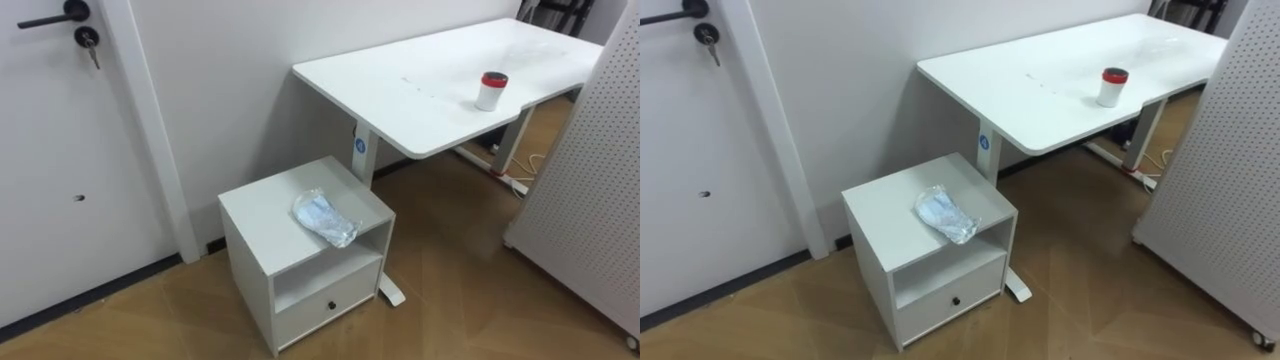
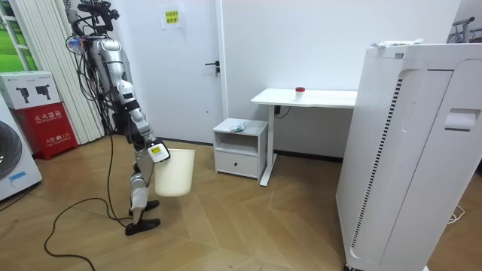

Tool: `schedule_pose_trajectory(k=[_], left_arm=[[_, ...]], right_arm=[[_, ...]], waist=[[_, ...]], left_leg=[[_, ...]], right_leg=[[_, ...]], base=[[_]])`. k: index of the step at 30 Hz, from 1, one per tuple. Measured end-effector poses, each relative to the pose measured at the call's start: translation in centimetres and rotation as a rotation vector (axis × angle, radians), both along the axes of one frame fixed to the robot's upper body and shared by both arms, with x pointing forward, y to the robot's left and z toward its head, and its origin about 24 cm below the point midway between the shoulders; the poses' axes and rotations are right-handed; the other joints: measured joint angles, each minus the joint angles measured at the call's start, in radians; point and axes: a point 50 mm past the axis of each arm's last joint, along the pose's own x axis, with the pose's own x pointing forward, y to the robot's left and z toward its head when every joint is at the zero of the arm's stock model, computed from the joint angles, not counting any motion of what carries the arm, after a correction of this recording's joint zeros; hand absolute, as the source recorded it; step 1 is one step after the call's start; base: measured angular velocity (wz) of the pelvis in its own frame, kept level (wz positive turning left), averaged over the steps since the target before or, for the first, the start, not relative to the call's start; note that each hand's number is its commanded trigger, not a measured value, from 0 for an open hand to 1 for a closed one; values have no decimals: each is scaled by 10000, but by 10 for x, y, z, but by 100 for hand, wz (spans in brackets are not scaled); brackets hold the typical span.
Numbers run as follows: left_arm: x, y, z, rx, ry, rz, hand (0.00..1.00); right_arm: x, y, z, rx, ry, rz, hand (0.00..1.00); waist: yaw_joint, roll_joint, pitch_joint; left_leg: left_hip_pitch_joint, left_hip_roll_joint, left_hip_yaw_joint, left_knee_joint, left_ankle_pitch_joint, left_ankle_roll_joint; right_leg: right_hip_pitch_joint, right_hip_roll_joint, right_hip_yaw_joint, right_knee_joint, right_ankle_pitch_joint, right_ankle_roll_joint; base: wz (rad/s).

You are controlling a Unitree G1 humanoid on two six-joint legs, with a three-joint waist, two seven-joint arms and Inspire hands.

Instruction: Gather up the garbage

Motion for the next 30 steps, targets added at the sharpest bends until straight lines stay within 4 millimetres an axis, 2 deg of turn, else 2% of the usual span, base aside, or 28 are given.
schedule_pose_trajectory(k=[6,9,12,13,15,16,17,18,19,20,21,22,23,24,25,26,27,28,29,30], left_arm=[[-4,1,0,108,179,-279,0],[-3,2,0,96,206,-266,0],[-6,7,1,177,288,-21,0],[-7,9,2,231,334,-4,0],[-11,12,2,283,495,39,0],[-17,11,2,244,689,64,0],[-17,11,1,190,773,83,0],[-16,11,1,196,780,67,0],[-15,12,2,227,797,-56,0],[-17,10,1,181,867,-172,0],[-16,8,1,136,869,-328,0],[-15,6,0,41,865,-502,0],[-16,6,1,34,860,-485,0],[-18,7,1,44,904,-466,0],[-24,7,1,56,1018,-405,0],[-27,7,1,30,1076,-342,0],[-26,6,1,3,1031,-314,0],[-24,6,1,-50,852,-338,0],[-23,6,1,-115,697,-365,0],[-20,6,1,-139,586,-369,0]], right_arm=[[-2,0,0,-5,40,-30,100],[2,0,0,10,-34,28,100],[4,0,1,122,-161,119,100],[5,0,1,139,-169,133,100],[3,1,0,215,-106,60,100],[2,0,0,210,-100,-37,100],[1,-1,1,202,-139,-274,100],[4,-2,1,181,-203,-301,100],[3,-3,1,157,-201,-380,100],[-1,-5,1,13,-55,-456,100],[-3,-7,2,-99,-4,-526,100],[-7,-11,3,-270,108,-711,100],[-13,-14,3,-378,335,-796,100],[-14,-14,3,-428,394,-815,100],[-14,-13,2,-499,491,-760,100],[-15,-14,2,-586,594,-555,100],[-14,-14,3,-632,582,-469,100],[-11,-14,3,-663,544,-304,100],[-10,-14,3,-703,508,-137,100],[-9,-14,3,-713,484,-50,100]], waist=[[-6,-30,-14],[94,12,-10],[110,45,25],[109,90,4],[79,46,-2],[73,6,-22],[52,-20,-4],[-9,-35,2],[-193,-143,41],[-189,-243,15],[-159,-239,18],[-117,-227,16],[5,-225,2],[107,-148,6],[323,-173,-2],[424,-175,-18],[422,-237,-49],[415,-287,-45],[416,-418,-4],[390,-531,30]], left_leg=[[-12,26,-31,121,-5,0],[-320,194,37,742,-226,-64],[-835,428,134,1793,-710,-190],[-1022,549,176,2180,-949,-258],[-1084,696,309,2505,-1112,-359],[-1048,748,400,2532,-1120,-390],[-1190,733,564,2817,-1057,-480],[-1410,742,681,3125,-947,-618],[-2157,680,813,4163,-451,-784],[-2636,469,948,4048,-364,-719],[-2877,299,941,3592,-347,-670],[-3330,34,984,2412,-18,-750],[-3634,-61,1074,1099,693,-793],[-3715,-34,1169,623,1097,-785],[-3717,18,1271,-191,1918,-721],[-3542,0,1383,-494,2675,-554],[-3509,-21,1476,-462,2895,-337],[-3515,-106,1732,-164,2906,-83],[-3516,-231,1880,309,2661,228],[-3525,-261,1996,526,2489,272]], right_leg=[[-13,20,-50,39,-4,3],[-319,147,-12,378,-123,-80],[-740,290,5,1163,-651,-210],[-947,343,24,1610,-951,-308],[-1081,356,94,2096,-1330,-512],[-1058,369,129,2186,-1403,-560],[-1086,384,164,2246,-1445,-594],[-1103,381,169,2273,-1468,-630],[-1030,370,322,2288,-1523,-731],[-989,312,674,2293,-1600,-807],[-980,308,899,2285,-1631,-831],[-1002,305,1320,2253,-1701,-855],[-880,310,1631,2166,-1738,-789],[-814,287,1710,2088,-1763,-755],[-652,148,1963,2001,-1835,-686],[-480,7,2138,1818,-1924,-605],[-410,-46,2189,1724,-1983,-540],[-269,-262,2206,1601,-2122,-388],[-121,-441,2150,1540,-2179,-250],[-60,-550,2101,1538,-2178,-181]], base=[[1],[-7],[-13],[-5],[-5],[0],[13],[48],[58],[58],[37],[21],[6],[-35],[-64],[-66],[-53],[-47],[-45],[-39]])
